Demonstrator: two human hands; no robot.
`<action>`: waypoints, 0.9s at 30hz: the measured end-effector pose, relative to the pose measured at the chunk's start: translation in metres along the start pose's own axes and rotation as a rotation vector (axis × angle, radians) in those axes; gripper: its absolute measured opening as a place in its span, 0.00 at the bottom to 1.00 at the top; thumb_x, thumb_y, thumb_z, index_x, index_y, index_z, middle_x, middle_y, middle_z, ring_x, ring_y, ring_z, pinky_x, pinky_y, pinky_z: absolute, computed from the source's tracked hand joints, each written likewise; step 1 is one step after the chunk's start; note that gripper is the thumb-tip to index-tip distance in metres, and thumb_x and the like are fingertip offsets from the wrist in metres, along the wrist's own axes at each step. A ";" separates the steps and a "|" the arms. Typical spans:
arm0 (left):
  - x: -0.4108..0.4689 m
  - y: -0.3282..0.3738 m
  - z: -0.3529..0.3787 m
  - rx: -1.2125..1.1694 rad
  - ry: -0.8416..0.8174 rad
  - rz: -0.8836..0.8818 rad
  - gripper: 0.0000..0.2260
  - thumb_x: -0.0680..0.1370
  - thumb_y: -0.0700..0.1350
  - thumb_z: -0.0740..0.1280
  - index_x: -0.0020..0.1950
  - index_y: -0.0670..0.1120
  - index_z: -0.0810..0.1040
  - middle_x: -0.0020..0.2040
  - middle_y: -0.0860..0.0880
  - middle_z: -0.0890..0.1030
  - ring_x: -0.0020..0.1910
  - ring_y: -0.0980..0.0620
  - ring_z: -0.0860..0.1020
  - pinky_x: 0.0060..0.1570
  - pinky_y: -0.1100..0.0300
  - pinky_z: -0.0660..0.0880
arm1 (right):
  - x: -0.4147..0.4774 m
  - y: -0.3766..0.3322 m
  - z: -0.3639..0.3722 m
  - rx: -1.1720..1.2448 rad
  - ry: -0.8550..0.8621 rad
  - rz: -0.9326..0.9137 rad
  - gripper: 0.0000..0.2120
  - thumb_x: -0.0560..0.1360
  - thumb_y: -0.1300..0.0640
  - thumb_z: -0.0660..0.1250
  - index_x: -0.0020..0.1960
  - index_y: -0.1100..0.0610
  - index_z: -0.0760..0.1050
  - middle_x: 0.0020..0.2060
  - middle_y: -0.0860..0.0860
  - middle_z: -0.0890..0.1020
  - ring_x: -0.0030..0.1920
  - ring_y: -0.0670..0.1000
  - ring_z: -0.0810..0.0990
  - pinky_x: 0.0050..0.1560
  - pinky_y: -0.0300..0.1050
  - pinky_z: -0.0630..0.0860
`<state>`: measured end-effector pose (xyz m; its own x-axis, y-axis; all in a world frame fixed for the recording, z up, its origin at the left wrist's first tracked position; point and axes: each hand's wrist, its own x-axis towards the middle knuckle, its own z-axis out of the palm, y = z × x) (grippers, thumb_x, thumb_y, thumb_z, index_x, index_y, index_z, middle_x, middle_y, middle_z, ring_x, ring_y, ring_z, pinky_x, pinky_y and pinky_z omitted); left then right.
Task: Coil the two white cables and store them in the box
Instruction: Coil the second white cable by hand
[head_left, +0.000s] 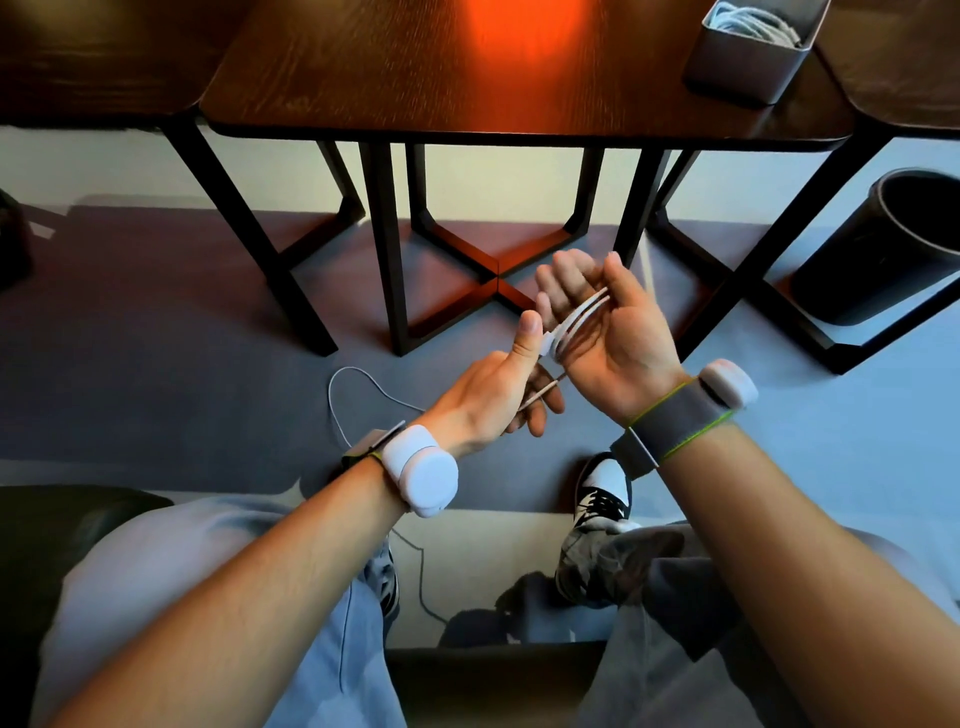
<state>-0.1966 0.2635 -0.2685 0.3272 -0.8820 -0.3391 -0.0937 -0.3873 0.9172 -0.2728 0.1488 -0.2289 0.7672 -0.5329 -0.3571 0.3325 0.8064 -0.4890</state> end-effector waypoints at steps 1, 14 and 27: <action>-0.001 0.001 -0.002 0.022 0.008 0.005 0.43 0.69 0.79 0.36 0.35 0.55 0.84 0.26 0.48 0.79 0.22 0.57 0.70 0.27 0.65 0.69 | 0.001 0.001 0.000 -0.077 0.013 -0.019 0.19 0.84 0.48 0.52 0.50 0.60 0.76 0.40 0.53 0.86 0.45 0.53 0.86 0.47 0.46 0.82; 0.004 -0.006 -0.018 0.360 0.209 -0.065 0.32 0.79 0.66 0.54 0.28 0.47 0.82 0.24 0.51 0.80 0.26 0.59 0.76 0.42 0.55 0.74 | 0.006 0.014 -0.005 -0.661 0.039 -0.200 0.18 0.85 0.50 0.52 0.52 0.59 0.76 0.43 0.54 0.86 0.50 0.54 0.84 0.57 0.53 0.78; -0.002 0.012 -0.035 0.228 0.394 0.010 0.13 0.65 0.52 0.62 0.26 0.45 0.74 0.22 0.51 0.75 0.30 0.49 0.75 0.37 0.50 0.73 | -0.006 0.026 -0.009 -1.408 -0.189 -0.060 0.25 0.84 0.45 0.52 0.39 0.55 0.80 0.33 0.49 0.86 0.26 0.49 0.81 0.23 0.41 0.71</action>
<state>-0.1654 0.2700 -0.2497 0.6538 -0.7339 -0.1841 -0.2891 -0.4671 0.8356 -0.2733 0.1704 -0.2467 0.8696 -0.4242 -0.2527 -0.3622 -0.2002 -0.9104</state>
